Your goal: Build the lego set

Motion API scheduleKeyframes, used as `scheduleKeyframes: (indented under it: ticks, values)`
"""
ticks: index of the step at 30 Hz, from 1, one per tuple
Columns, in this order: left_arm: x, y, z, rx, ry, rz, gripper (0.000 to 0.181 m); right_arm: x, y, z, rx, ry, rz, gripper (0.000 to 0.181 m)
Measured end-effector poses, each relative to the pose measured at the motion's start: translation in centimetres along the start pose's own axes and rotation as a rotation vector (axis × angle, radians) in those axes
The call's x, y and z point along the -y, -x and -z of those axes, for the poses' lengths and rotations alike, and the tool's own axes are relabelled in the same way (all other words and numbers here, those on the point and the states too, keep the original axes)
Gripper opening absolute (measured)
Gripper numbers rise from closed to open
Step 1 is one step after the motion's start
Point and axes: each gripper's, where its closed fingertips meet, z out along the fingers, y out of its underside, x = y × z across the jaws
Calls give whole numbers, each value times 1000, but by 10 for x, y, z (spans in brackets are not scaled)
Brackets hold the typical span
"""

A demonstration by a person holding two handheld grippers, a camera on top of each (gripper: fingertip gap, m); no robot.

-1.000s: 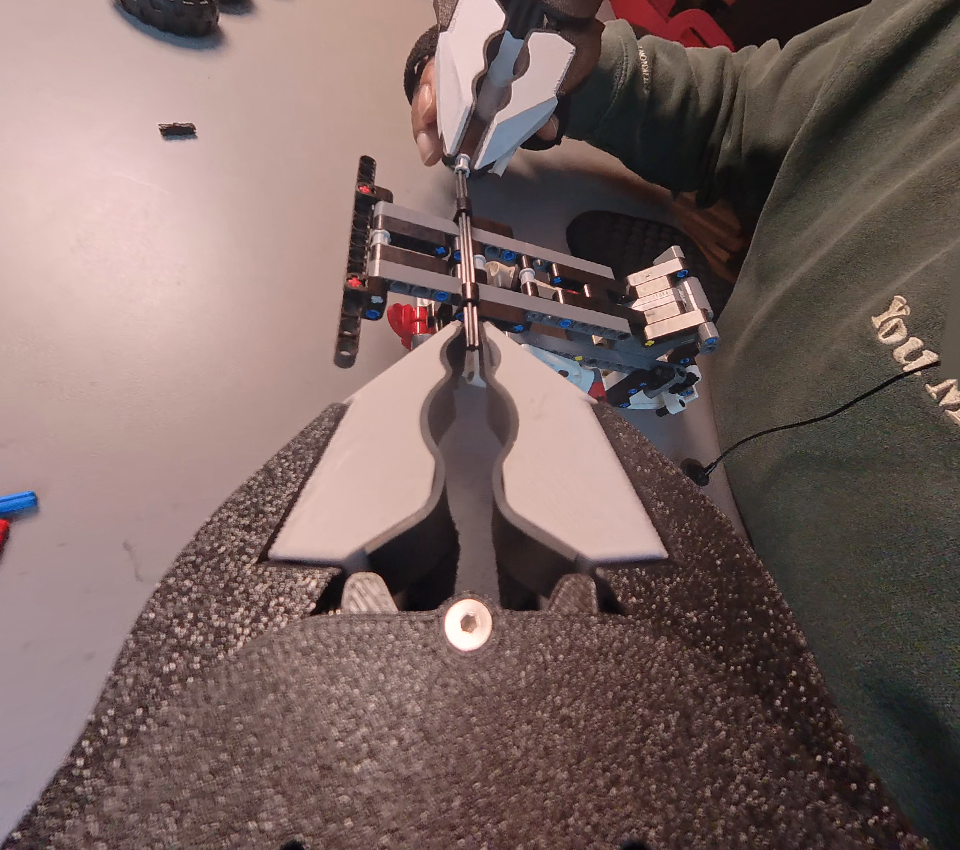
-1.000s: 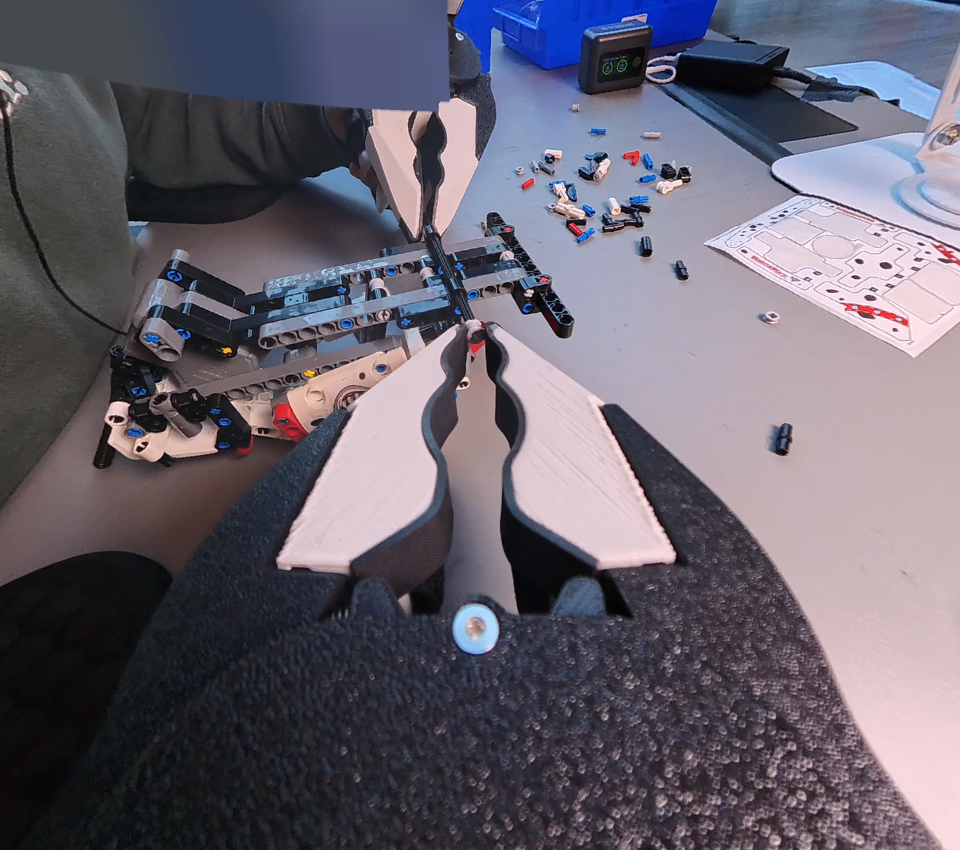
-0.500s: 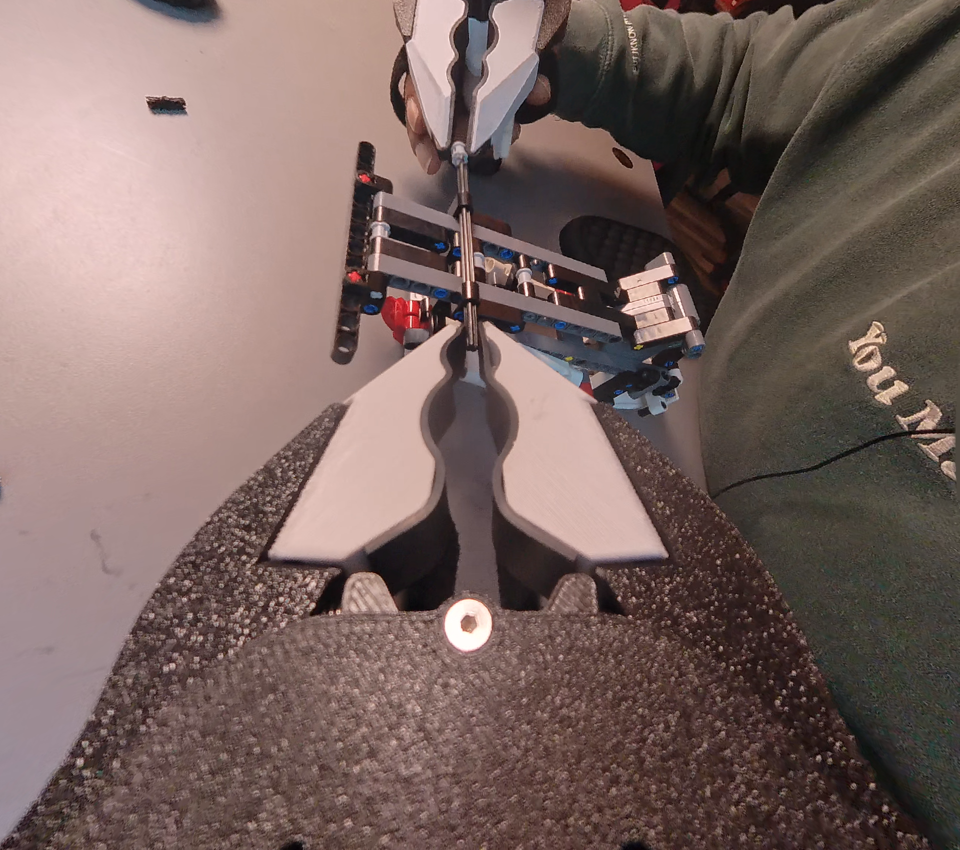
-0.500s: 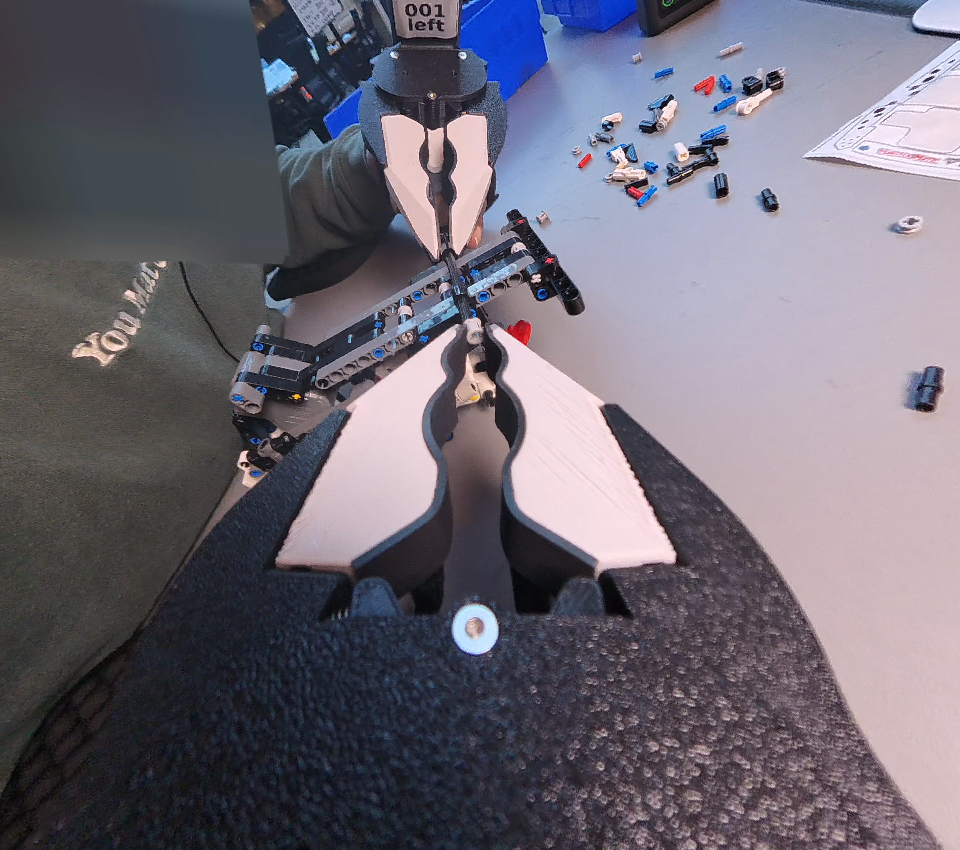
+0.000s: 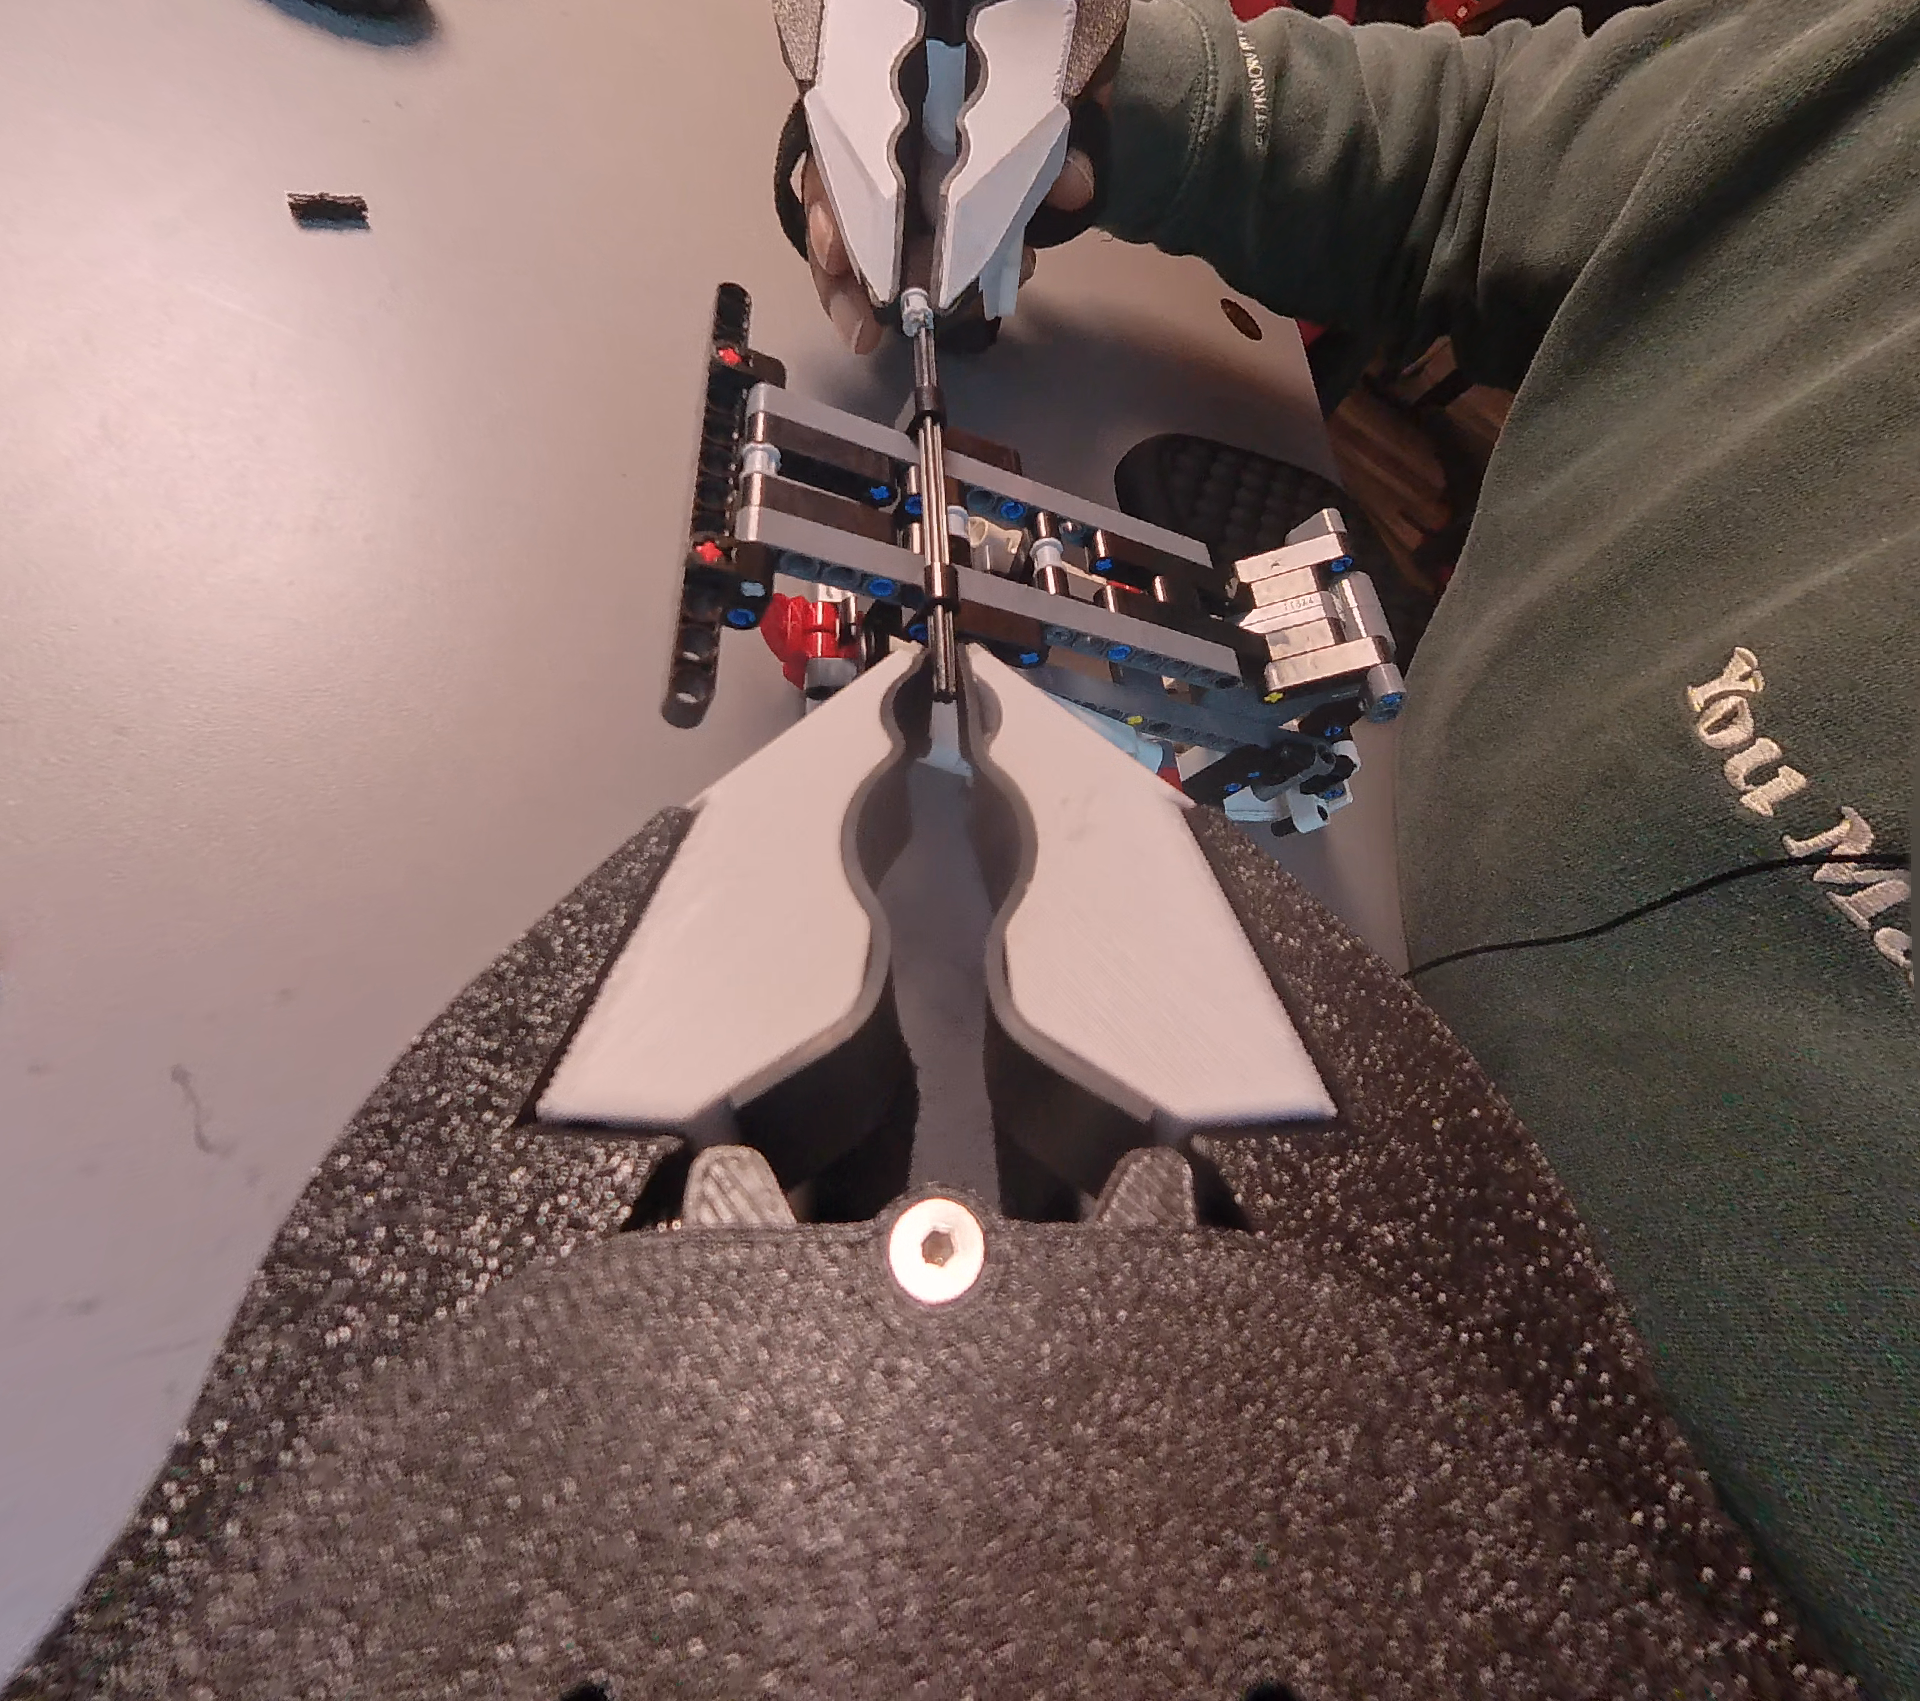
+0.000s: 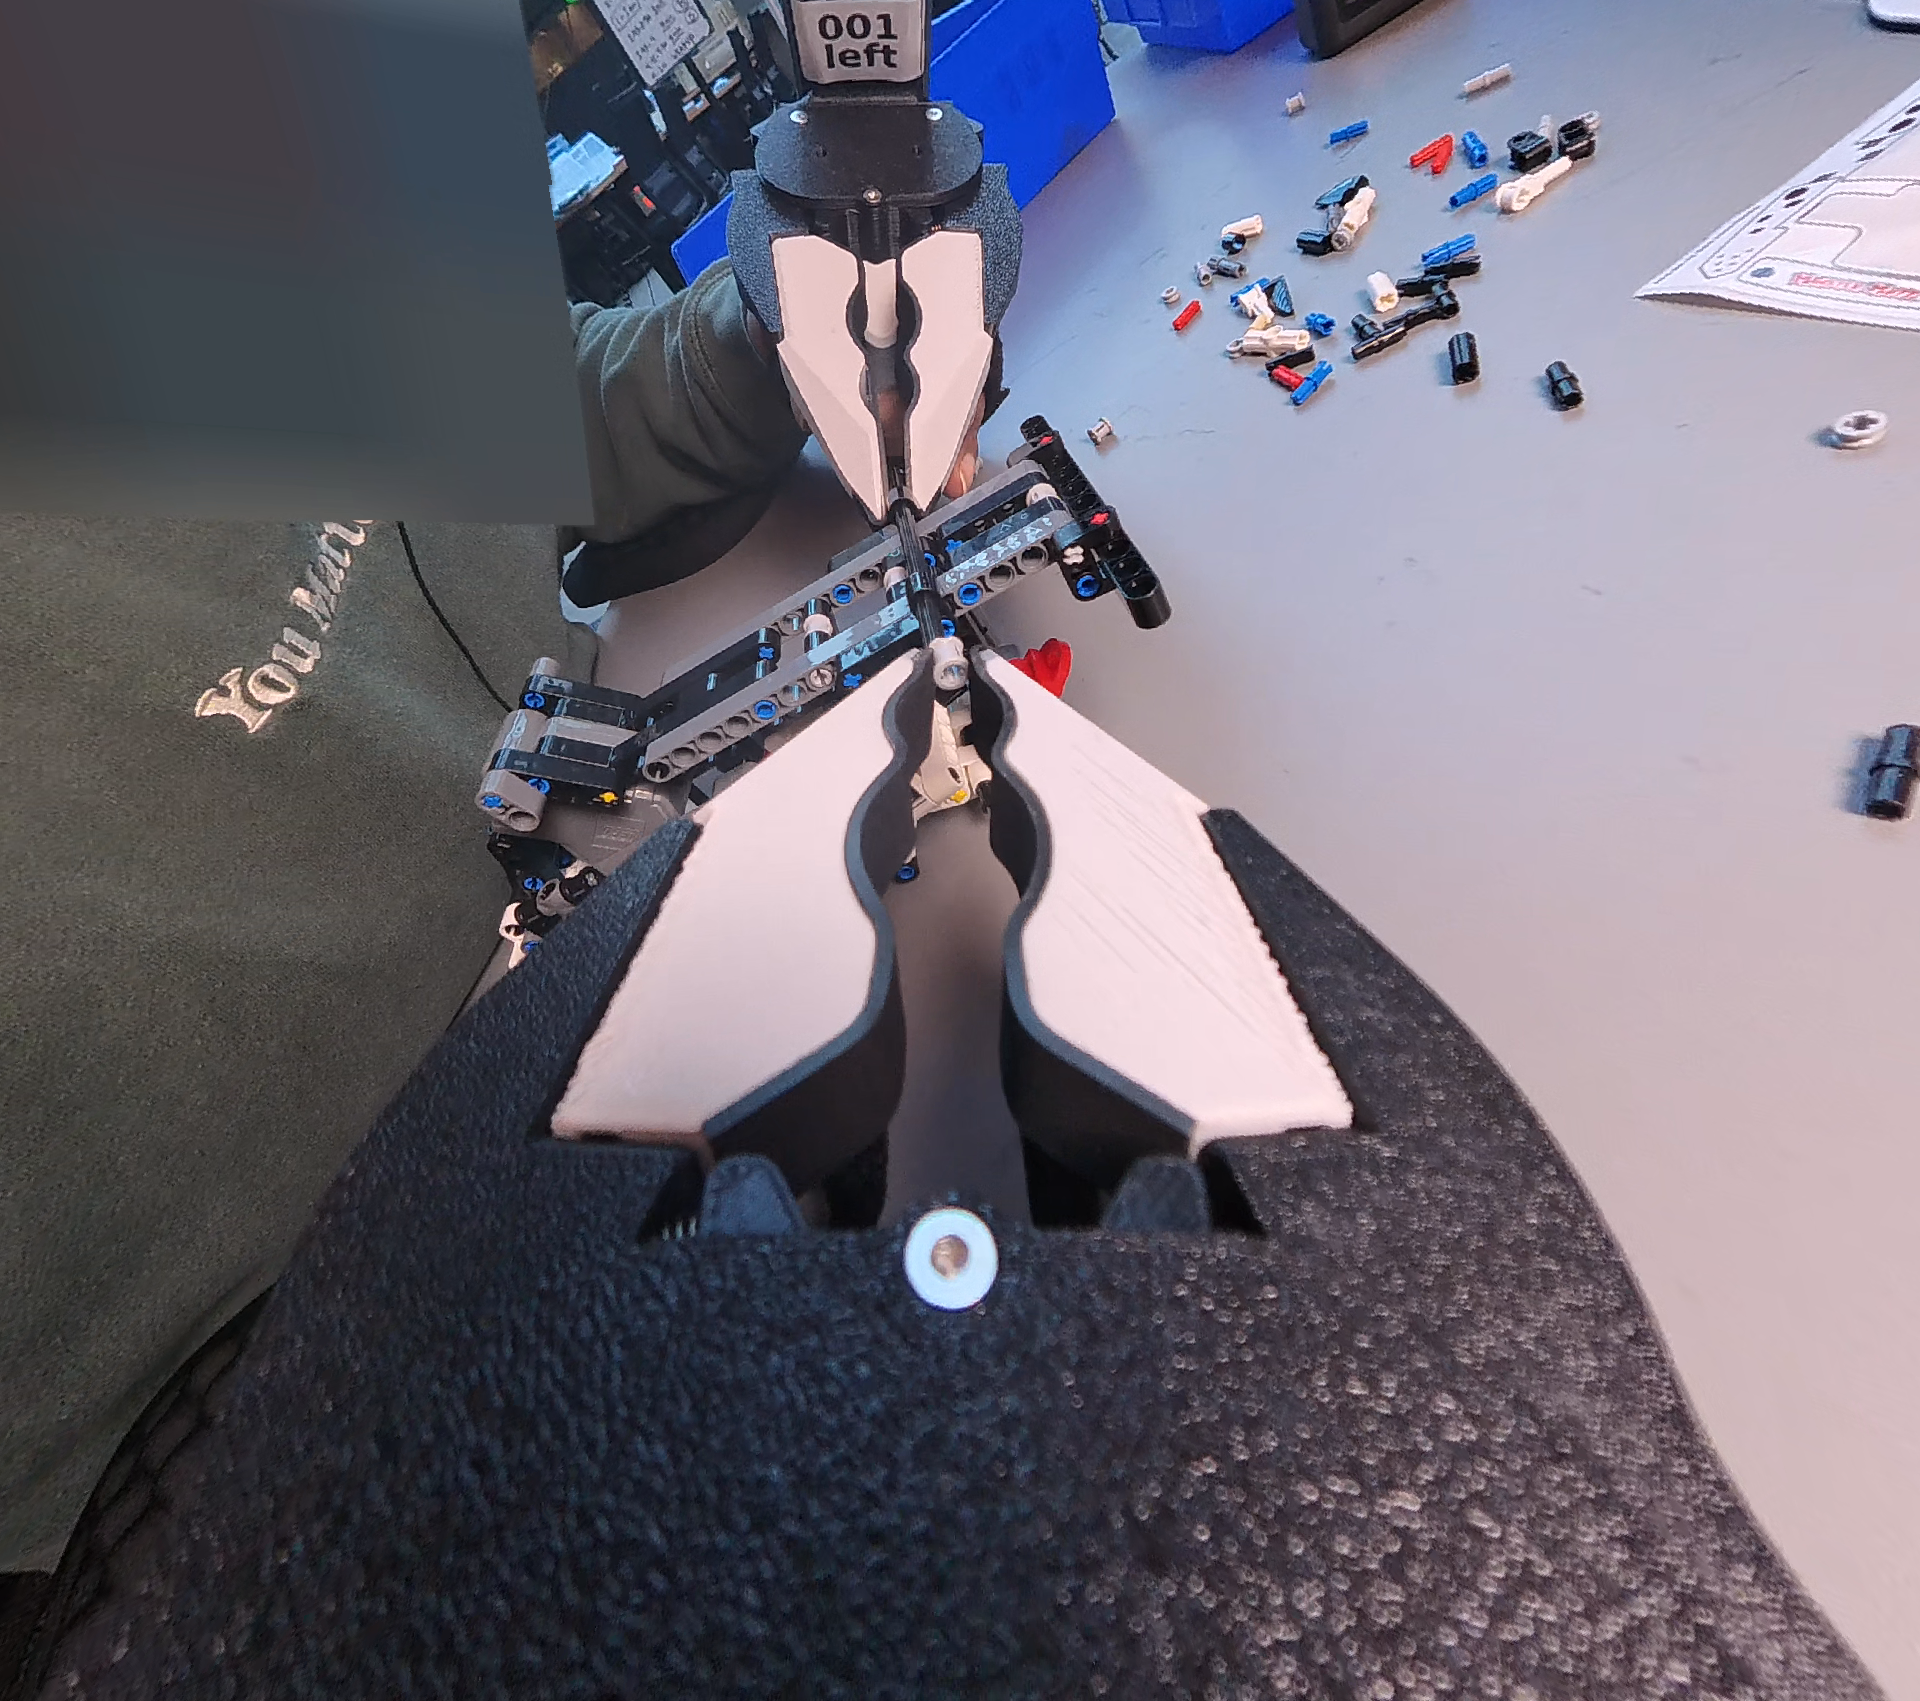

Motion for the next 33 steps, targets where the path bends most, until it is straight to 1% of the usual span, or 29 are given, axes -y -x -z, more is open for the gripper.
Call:
scheduleKeyframes:
  ticks: [11,18,33]
  values:
    - [0,0,0,23,8,-36,3,-2,1,0,-8,15,19,6]
    - [0,3,-1,130,47,-205,3,-4,1,0,-8,32,3,6]
    - [0,5,-1,266,95,-429,3,-5,6,1,6,92,-101,6]
